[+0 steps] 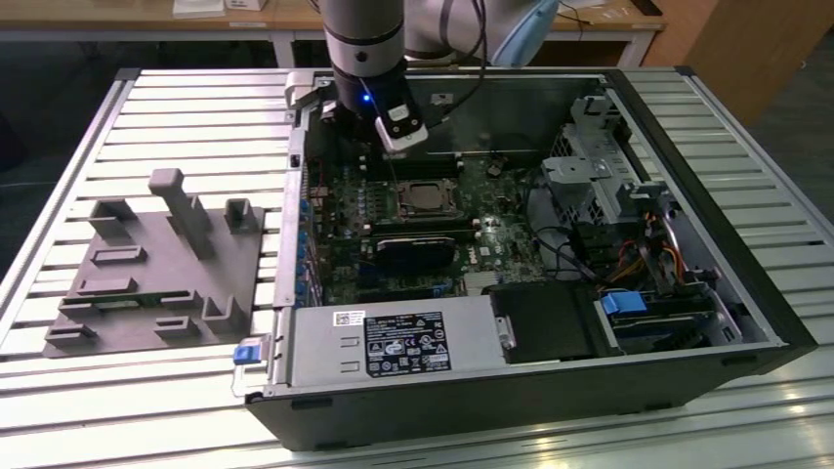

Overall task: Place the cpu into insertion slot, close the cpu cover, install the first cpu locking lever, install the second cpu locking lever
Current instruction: 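Install the first cpu locking lever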

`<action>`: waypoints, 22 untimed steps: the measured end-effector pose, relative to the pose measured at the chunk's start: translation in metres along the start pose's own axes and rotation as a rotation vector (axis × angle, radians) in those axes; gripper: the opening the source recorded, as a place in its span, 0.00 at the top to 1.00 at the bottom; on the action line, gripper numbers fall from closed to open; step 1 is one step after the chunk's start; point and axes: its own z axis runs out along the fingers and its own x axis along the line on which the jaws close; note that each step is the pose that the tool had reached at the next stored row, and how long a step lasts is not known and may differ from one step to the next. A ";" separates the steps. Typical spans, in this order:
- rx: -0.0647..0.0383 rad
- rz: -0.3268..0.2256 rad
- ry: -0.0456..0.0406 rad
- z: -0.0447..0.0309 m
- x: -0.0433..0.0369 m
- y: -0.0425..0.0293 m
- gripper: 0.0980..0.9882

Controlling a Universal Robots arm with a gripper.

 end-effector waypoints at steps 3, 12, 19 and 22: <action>-0.002 0.000 0.0002 0.0000 0.0000 0.0000 1.00; -0.002 0.000 0.0009 0.0006 -0.0098 0.0013 1.00; -0.002 0.001 0.0031 0.0016 -0.0241 0.0032 1.00; -0.002 0.001 0.0042 0.0019 -0.0302 0.0040 1.00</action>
